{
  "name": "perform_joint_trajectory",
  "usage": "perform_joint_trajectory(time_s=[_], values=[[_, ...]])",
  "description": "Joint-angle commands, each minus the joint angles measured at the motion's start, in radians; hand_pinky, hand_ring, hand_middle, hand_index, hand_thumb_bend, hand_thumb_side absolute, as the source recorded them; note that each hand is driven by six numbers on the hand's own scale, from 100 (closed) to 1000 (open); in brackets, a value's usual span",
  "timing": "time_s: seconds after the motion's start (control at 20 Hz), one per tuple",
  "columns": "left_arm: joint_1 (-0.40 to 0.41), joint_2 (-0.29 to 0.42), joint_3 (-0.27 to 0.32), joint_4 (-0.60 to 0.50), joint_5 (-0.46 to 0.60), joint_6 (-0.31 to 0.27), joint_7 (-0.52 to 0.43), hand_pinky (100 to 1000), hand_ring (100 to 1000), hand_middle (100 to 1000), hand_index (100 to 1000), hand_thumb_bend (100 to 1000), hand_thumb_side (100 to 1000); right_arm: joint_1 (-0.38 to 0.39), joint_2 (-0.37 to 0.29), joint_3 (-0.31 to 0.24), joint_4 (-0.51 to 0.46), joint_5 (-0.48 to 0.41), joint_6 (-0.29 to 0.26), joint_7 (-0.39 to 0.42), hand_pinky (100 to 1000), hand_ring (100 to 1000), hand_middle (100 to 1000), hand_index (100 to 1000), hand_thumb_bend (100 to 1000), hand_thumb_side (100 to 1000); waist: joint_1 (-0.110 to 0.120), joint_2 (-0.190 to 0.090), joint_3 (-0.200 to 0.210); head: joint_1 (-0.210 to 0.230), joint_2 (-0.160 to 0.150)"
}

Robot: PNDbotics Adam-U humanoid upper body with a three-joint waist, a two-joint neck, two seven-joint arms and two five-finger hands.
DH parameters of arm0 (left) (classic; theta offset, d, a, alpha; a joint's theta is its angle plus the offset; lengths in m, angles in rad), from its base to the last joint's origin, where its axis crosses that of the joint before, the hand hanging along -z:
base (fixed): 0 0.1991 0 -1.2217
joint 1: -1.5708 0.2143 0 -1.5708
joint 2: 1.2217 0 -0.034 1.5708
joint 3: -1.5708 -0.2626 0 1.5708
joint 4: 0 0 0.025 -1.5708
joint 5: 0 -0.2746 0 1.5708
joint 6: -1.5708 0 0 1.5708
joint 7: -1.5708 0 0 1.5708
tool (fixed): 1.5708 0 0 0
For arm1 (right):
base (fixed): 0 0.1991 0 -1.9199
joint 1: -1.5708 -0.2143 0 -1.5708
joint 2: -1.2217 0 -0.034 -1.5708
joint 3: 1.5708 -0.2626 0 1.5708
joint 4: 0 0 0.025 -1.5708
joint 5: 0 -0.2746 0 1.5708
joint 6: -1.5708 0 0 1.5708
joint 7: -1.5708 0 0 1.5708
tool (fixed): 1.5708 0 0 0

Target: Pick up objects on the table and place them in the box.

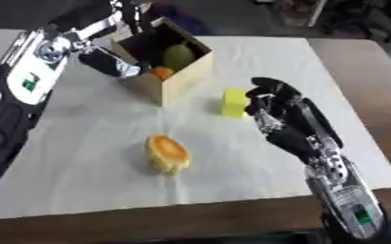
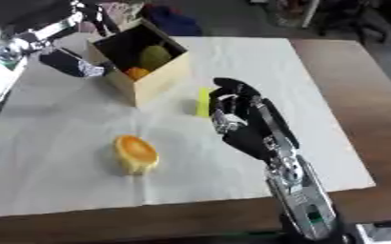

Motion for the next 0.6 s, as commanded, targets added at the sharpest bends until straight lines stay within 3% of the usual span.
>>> perform_joint_trajectory(time_s=[0.05,0.3,0.6], values=[[0.008,0.075,-0.033,-0.092,0.015,-0.021,-0.093,781,655,670,775,494,243,-0.013,-0.016,-0.016,-0.013,0.007,0.0,-0.012,648,604,658,825,100,352,0.008,-0.011,0.0,-0.007,-0.005],[0.033,0.093,-0.106,-0.128,-0.029,-0.073,-0.18,782,676,698,802,563,280,-0.013,-0.019,-0.043,-0.018,0.015,0.001,-0.036,649,604,658,825,100,350,0.008,-0.012,-0.002,-0.004,-0.004],[0.051,0.048,-0.173,-0.128,-0.067,-0.151,-0.229,794,705,734,825,584,293,-0.013,-0.018,-0.057,-0.022,0.02,0.004,-0.053,650,605,659,826,100,350,0.005,-0.015,-0.007,-0.001,-0.004]])
